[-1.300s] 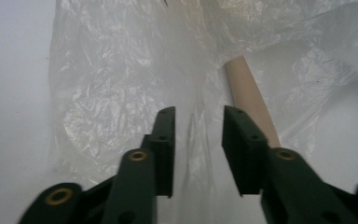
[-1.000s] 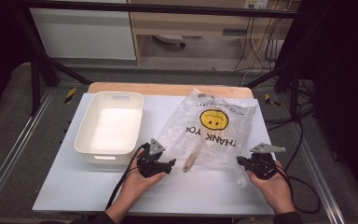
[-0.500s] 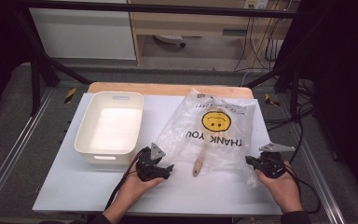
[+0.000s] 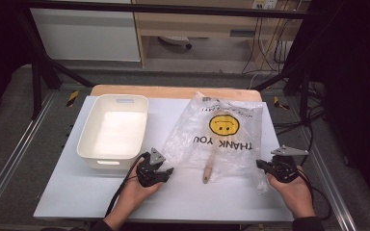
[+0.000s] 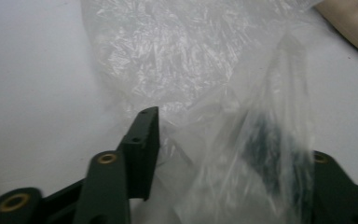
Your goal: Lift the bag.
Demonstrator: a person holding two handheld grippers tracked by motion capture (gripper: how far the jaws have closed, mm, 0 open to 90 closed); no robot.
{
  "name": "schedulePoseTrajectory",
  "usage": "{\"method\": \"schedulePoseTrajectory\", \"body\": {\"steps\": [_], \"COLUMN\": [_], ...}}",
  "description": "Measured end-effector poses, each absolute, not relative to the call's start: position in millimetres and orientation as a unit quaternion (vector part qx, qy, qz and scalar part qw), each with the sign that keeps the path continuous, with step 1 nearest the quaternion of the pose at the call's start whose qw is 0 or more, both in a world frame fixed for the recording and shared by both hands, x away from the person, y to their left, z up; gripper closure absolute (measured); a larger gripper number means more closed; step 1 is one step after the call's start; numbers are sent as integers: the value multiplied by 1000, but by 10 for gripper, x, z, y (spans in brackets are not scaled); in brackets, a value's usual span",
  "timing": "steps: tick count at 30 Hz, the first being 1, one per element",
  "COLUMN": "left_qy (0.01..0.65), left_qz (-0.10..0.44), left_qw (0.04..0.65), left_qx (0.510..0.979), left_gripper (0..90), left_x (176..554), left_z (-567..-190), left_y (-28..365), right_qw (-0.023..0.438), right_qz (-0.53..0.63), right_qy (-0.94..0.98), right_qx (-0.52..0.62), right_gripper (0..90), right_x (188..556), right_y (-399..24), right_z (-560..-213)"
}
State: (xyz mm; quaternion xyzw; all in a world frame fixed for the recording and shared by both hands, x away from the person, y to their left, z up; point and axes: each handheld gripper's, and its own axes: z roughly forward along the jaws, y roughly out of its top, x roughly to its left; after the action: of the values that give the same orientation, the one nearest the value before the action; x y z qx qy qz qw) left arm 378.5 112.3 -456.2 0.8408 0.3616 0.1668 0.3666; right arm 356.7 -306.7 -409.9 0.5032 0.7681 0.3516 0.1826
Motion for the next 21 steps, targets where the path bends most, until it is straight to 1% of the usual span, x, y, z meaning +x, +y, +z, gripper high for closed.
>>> {"method": "schedulePoseTrajectory", "body": {"steps": [2,5,7,10,18,21], "left_qy": [356,345,343,353,352,350], "left_qz": [167,170,168,138,105,101], "left_qw": [368,364,363,383,413,418], "left_qx": [843,848,850,842,833,832], "left_gripper": [571,763,862,886,893,894], "left_x": [3777,3757,3754,3782,3770,3783], "left_z": [-4563,-4550,-4542,-4522,-4367,-4303], "left_y": [1119,1071,1038,1038,1002,983], "right_qw": [183,181,178,173,161,158], "right_qz": [352,354,352,353,346,349], "right_qy": [770,772,777,782,792,791], "right_qx": [500,496,490,483,477,477], "right_gripper": [900,900,900,900,900,900], "right_x": [3566,3566,3562,3554,3537,3520], "right_y": [-3049,-3005,-2958,-2884,-2769,-2746], "right_z": [-4095,-4088,-4089,-4089,-4205,-4229]}}
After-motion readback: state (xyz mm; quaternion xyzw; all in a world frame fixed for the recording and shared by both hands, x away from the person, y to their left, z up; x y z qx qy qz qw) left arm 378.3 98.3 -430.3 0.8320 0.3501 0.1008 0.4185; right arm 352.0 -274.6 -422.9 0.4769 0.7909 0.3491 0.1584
